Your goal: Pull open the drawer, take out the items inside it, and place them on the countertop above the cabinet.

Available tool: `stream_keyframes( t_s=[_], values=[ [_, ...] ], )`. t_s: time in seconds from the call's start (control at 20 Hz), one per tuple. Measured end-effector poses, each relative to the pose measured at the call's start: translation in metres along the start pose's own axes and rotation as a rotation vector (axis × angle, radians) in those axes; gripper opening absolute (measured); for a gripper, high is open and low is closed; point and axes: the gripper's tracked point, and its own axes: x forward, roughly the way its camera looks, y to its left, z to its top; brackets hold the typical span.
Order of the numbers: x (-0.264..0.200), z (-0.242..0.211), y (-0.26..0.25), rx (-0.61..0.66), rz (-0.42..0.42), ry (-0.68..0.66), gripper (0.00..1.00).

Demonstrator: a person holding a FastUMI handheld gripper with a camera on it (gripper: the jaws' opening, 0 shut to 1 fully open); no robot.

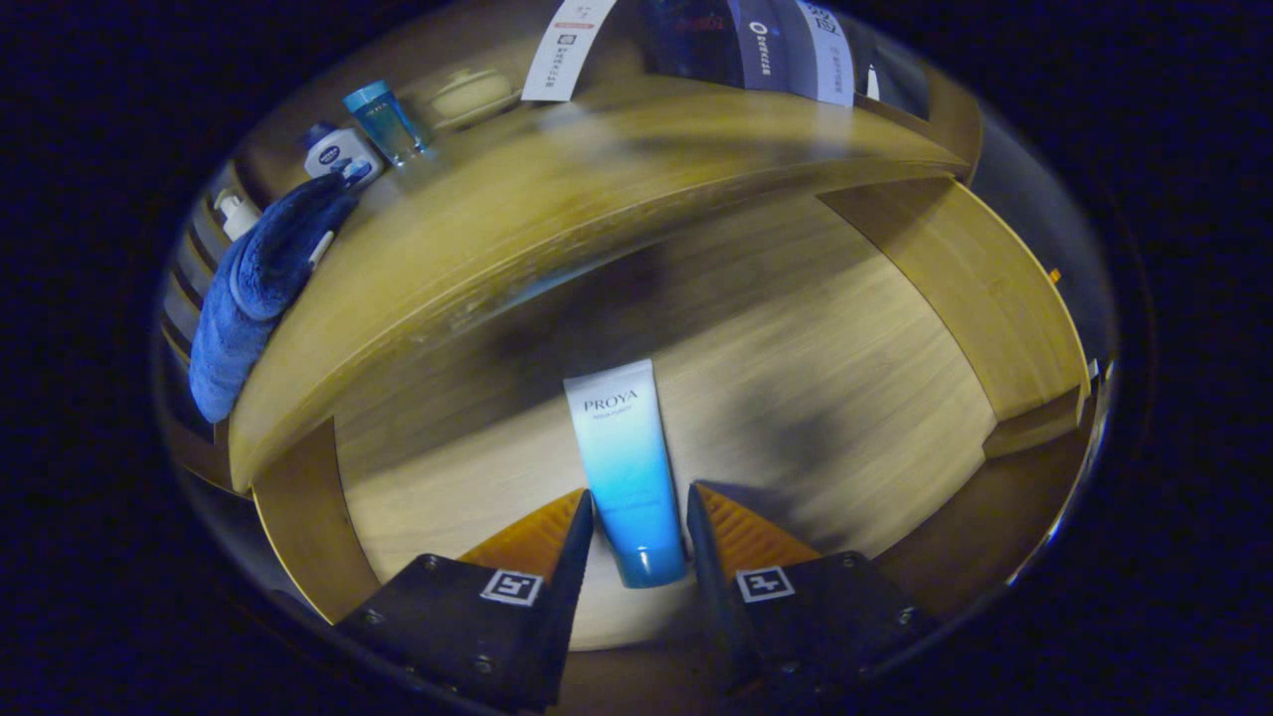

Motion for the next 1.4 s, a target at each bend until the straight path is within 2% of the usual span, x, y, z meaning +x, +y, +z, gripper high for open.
stream_keyframes(
  t_s=[0.2, 0.4, 0.7, 0.8, 0.9, 1.05, 1.4],
  values=[
    [0.000, -0.001, -0.002, 0.007, 0.007, 0.003, 0.56],
    [-0.001, 0.000, -0.003, 0.091, 0.037, -0.002, 0.56],
    [0.000, 0.000, -0.003, 0.101, 0.029, 0.004, 0.56],
    [0.003, 0.002, -0.002, 0.076, 0.020, -0.006, 0.56],
    [0.001, 0.003, -0.002, 0.043, 0.012, -0.008, 0.43],
    [0.002, 0.008, -0.001, 0.033, 0.012, -0.042, 0.38],
    [-0.019, 0.022, 0.001, -0.101, -0.068, -0.128, 0.38]
  ],
)
